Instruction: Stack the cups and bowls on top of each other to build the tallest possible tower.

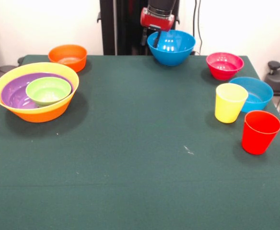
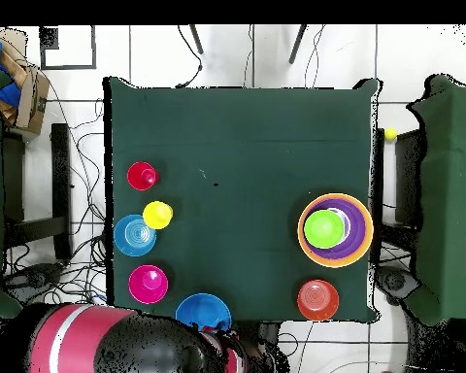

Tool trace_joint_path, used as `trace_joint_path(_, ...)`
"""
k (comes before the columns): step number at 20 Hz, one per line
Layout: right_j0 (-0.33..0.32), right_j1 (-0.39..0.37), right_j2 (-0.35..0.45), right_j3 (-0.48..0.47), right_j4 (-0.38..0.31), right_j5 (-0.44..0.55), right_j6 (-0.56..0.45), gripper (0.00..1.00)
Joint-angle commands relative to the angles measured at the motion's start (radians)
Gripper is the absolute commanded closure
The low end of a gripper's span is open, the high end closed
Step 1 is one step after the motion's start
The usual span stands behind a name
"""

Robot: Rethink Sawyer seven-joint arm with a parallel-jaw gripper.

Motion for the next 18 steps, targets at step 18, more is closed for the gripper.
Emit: trace_joint_path(18,-0.063,-0.084,0.091,-0.148,-0.001,0.081,0.081,1.0)
